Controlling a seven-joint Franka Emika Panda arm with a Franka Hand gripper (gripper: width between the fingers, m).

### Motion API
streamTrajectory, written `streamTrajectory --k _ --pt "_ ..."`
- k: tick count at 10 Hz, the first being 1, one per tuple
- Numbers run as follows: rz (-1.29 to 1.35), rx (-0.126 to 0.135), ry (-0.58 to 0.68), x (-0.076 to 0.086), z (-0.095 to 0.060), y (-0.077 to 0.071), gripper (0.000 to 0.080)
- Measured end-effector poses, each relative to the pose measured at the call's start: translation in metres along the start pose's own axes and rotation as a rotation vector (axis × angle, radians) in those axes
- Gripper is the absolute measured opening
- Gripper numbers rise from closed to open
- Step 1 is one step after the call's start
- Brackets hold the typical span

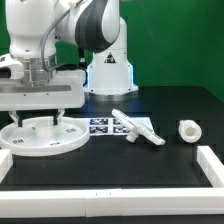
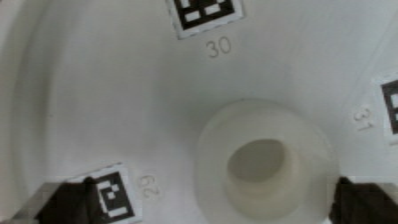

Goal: Assemble round table

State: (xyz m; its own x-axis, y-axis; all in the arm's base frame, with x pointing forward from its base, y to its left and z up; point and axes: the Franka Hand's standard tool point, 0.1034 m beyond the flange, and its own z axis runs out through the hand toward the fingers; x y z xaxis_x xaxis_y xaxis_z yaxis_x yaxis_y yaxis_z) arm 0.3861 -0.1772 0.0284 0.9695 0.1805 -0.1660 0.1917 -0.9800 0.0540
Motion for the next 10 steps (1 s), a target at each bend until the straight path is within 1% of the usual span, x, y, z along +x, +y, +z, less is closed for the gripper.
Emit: streamTrajectory --k 1,2,4,6,8,9,10 --pt "0.0 -0.007 -0.002 -0.001 0.004 -0.003 0.0648" --pt "-0.004 -0.008 -0.014 -0.002 0.008 -0.005 0.0648" --pt "0.0 -0.009 -0.016 -0.002 0.009 -0.007 0.0648" --pt "0.005 -0.008 -0.032 -0.006 0.016 -0.01 0.0648" --pt "0.007 -0.009 -0.031 -0.006 0.015 -0.009 0.0637" --pt "0.007 -0.009 -0.031 -0.006 0.015 -0.009 0.0461" --pt "0.007 -0.008 -0.03 -0.005 0.015 -0.009 0.0404"
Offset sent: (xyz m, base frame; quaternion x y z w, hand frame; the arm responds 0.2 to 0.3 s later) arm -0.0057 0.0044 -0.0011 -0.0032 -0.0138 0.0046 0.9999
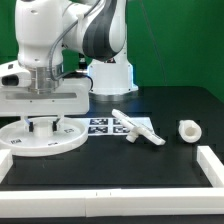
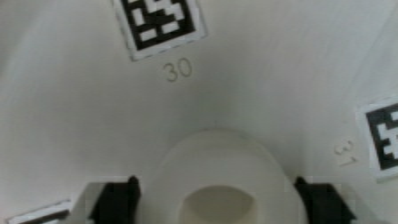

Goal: Assemble round table

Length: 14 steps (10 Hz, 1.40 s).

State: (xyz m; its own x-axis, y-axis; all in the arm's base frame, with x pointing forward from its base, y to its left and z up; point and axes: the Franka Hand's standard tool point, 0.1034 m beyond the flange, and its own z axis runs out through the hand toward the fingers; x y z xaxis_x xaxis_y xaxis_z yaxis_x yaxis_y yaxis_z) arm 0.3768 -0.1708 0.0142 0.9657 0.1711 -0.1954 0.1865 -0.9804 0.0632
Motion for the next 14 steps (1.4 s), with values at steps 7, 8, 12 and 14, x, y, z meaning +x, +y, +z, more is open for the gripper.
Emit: streamTrajectory --k 7,8,12,14 --pt "0.079 0.004 0.022 0.054 -0.017 -0.018 0.0404" --pt "0.1 0.016 0.015 0.066 -0.019 -0.025 0.0405" --pt "0.13 0.019 0.024 0.083 -0.022 -0.034 0.0406" --pt "0.13 0.019 0.024 0.083 -0.022 -0.034 0.0406"
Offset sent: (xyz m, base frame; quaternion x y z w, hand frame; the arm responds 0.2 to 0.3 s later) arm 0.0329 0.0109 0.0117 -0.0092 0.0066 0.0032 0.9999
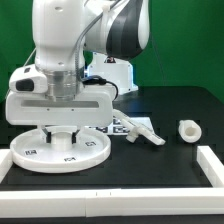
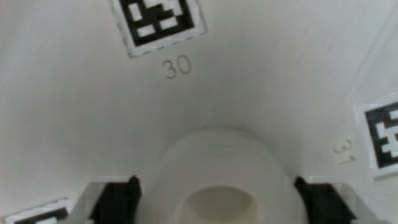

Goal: Assemble round table

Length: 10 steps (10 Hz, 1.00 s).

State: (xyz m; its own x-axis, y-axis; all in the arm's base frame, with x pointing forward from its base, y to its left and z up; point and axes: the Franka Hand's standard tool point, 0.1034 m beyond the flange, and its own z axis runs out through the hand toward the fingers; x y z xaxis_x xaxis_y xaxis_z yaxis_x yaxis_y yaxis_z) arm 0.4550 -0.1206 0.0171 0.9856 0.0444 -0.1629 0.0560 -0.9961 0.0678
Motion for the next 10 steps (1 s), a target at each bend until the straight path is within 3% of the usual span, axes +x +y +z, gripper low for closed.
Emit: streamTrajectory --k 2,5,9,10 --pt "0.004 -0.001 0.001 0.002 0.0 -0.001 0.0406" --pt "0.024 -0.012 0.053 0.046 -0.011 -0.017 0.0406" --pt "0.149 -0.01 0.139 0.08 -0.019 -0.059 0.0406" --pt "0.152 -0.011 0.146 0.082 -0.02 -0.06 0.0406"
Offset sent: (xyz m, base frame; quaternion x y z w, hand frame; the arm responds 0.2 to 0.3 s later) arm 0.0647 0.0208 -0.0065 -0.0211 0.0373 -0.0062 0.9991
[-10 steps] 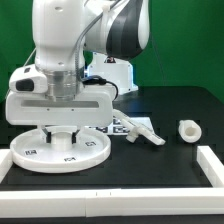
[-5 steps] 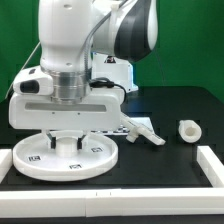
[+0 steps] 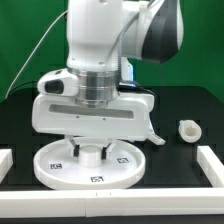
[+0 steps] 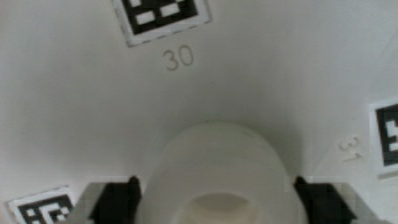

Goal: Assemble round table

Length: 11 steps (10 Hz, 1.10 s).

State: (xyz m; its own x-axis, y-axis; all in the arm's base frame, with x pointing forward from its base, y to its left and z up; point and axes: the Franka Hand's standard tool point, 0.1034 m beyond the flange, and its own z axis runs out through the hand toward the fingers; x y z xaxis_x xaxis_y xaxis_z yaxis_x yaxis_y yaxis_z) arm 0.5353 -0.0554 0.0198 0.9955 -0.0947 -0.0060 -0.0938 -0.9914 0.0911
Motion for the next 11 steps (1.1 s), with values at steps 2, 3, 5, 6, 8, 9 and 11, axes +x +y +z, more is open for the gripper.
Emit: streamTrajectory --k 2,3,5,6,8,9,11 --pt "0.003 0.0 0.0 0.0 0.0 0.001 0.0406" --pt "0.003 0.0 0.0 0.0 0.0 0.001 0.0406" --pt "-0.004 -0.003 0.005 0.001 0.0 0.0 0.0406" --pt "-0.031 -0.011 0.038 0.009 -0.002 -0.007 0.0406" --pt "-0.063 -0.003 0.081 0.022 -0.005 -0.031 0.0406" --pt "-0.082 -0.005 0.08 0.022 -0.006 -0.044 0.0406" --pt "-0.085 -0.007 0.079 0.022 -0.006 -0.047 0.0406"
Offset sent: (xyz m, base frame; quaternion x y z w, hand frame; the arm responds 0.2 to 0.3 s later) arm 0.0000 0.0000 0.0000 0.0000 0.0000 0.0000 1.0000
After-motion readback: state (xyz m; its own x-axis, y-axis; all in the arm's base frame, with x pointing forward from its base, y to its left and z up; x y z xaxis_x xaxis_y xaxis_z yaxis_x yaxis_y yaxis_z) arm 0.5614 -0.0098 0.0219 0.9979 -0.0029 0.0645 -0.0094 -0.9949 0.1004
